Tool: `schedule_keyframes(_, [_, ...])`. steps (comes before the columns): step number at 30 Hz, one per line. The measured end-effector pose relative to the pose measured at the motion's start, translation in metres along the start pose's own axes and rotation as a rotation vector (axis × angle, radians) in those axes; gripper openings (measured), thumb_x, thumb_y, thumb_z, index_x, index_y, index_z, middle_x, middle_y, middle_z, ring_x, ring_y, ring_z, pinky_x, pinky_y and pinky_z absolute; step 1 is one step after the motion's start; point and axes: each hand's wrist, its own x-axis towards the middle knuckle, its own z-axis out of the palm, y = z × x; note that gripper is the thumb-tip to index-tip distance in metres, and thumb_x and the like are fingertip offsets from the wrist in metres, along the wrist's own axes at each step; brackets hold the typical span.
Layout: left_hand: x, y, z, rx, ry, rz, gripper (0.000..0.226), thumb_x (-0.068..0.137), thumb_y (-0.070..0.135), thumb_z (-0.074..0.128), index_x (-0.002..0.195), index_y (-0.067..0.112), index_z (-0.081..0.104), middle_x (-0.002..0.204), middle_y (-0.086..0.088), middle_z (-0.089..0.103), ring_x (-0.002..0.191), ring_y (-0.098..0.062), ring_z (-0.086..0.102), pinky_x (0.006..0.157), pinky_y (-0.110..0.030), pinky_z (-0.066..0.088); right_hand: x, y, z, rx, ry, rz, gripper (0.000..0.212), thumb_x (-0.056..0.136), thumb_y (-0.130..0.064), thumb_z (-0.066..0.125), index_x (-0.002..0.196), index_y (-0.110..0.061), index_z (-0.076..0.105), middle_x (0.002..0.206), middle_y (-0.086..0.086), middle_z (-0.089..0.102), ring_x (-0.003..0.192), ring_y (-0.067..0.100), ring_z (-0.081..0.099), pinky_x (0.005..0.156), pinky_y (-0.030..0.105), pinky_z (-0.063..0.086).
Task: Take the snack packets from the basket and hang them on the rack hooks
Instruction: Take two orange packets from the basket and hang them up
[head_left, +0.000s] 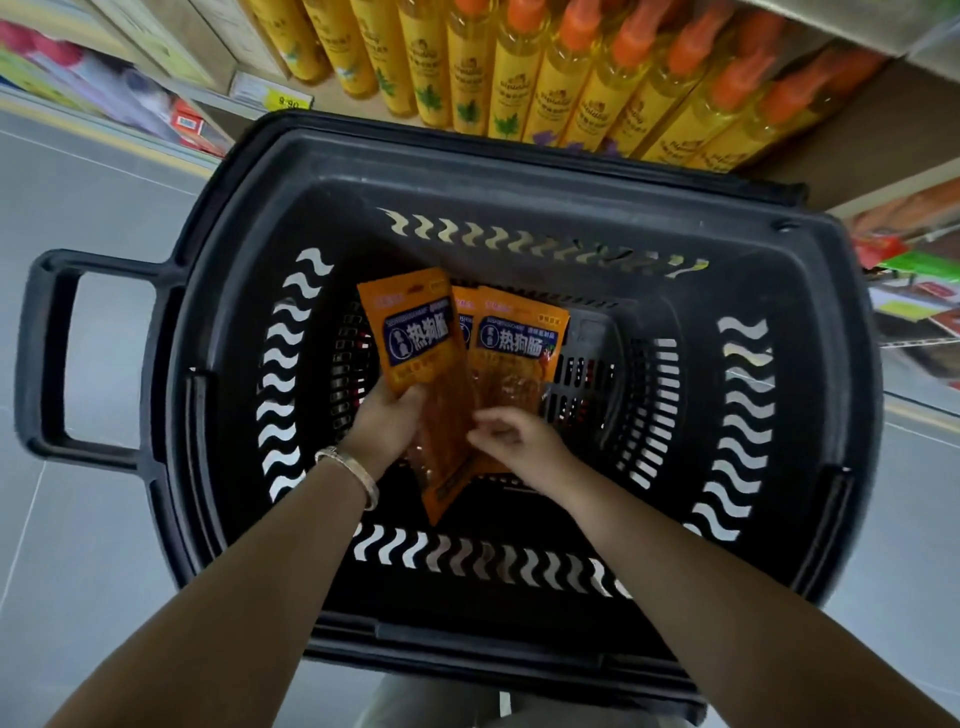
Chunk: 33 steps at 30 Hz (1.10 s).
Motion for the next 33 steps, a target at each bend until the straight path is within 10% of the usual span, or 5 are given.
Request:
schedule_keyframes(5, [0.022,-0.005,-0.024,-0.024,0.097,-0.13,0.007,0.09,0.034,0.053,0.086,0.037,0.058,0.087,0.007,0.065,0.08,-0.015,0.063,0.072,-0.028,0.049,0.037,0.033,-0.036,0.066,0.372,0.283,0.04,0.088,-0.037,0.062,0.118,-0.011,0.057,0.106,0.003,0.059,0.1,0.02,0.059,0.083,0.03,0.047])
schedule_keyframes(15, [0.045,-0.028,-0.031,0.03,0.192,-0.253,0.041,0.081,0.047,0.053,0.115,0.024,0.056,0.1,-0.001,0.062,0.092,-0.024,0.061,0.089,-0.038,0.049,0.102,0.04,-0.002,0.146,0.345,0.568,0.134,0.044,-0.067,0.082,0.149,-0.025,0.011,0.156,0.008,0.017,0.142,0.031,0.02,0.113,0.051,0.025])
schedule_keyframes(20, [0.046,-0.031,-0.027,0.021,0.194,-0.258,0.035,0.088,0.044,0.052,0.115,0.024,0.055,0.1,-0.002,0.064,0.089,-0.021,0.062,0.085,-0.038,0.051,0.099,0.047,0.002,0.218,0.565,0.324,0.114,0.048,-0.044,0.09,0.14,-0.025,0.025,0.136,0.005,0.048,0.126,0.028,0.046,0.105,0.044,0.038])
schedule_keyframes(29, [0.036,-0.022,-0.024,-0.032,0.171,-0.203,0.011,0.088,0.038,0.054,0.08,0.032,0.058,0.083,0.005,0.067,0.079,-0.016,0.065,0.065,-0.026,0.048,0.082,0.043,-0.01,0.365,0.404,0.273,0.083,0.06,-0.031,0.087,0.129,-0.021,0.042,0.126,0.001,0.056,0.112,0.022,0.054,0.096,0.041,0.043])
schedule_keyframes(33, [0.024,-0.013,-0.022,-0.048,0.173,-0.149,0.007,0.088,0.036,0.057,0.082,0.034,0.061,0.079,0.009,0.068,0.073,-0.012,0.066,0.058,-0.024,0.046,0.064,0.037,-0.024,0.21,0.486,0.122,0.057,0.061,-0.028,0.086,0.105,-0.024,0.049,0.099,-0.011,0.057,0.1,0.017,0.058,0.069,0.022,0.041])
